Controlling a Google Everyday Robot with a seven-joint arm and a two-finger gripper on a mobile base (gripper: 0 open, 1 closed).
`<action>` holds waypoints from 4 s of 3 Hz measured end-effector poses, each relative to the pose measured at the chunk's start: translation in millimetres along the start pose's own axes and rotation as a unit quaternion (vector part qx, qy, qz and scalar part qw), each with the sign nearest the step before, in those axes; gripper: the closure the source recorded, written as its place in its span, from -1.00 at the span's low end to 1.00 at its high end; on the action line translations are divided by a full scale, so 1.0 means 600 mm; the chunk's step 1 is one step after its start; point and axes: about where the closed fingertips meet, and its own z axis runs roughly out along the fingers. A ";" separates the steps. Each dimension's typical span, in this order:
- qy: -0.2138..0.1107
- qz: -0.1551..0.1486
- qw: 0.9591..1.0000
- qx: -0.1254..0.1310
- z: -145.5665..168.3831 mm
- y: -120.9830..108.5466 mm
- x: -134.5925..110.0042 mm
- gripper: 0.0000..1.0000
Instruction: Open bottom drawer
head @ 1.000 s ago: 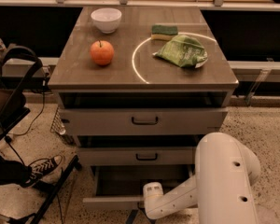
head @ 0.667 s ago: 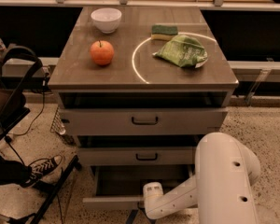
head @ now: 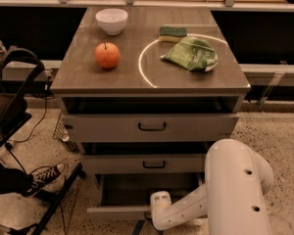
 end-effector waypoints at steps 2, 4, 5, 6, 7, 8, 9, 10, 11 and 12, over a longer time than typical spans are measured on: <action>0.000 0.000 1.000 0.000 0.000 0.000 0.000 -0.85; 0.000 0.000 1.000 0.000 0.000 0.000 0.000 -0.12; 0.042 0.010 0.999 0.024 -0.067 -0.001 0.006 0.51; 0.093 0.021 0.994 0.053 -0.151 -0.003 0.015 0.95; 0.137 0.035 0.986 0.090 -0.270 0.001 0.002 1.00; 0.183 0.037 0.973 0.133 -0.344 -0.005 0.031 1.00; 0.195 0.027 0.965 0.174 -0.368 -0.023 0.085 1.00; 0.161 0.039 0.962 0.218 -0.346 -0.076 0.178 1.00; 0.107 0.061 0.961 0.246 -0.311 -0.129 0.257 1.00; 0.085 0.040 0.964 0.249 -0.311 -0.131 0.225 1.00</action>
Offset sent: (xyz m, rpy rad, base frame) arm -0.0002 -0.0041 0.0300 -0.0480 -0.0264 -0.0106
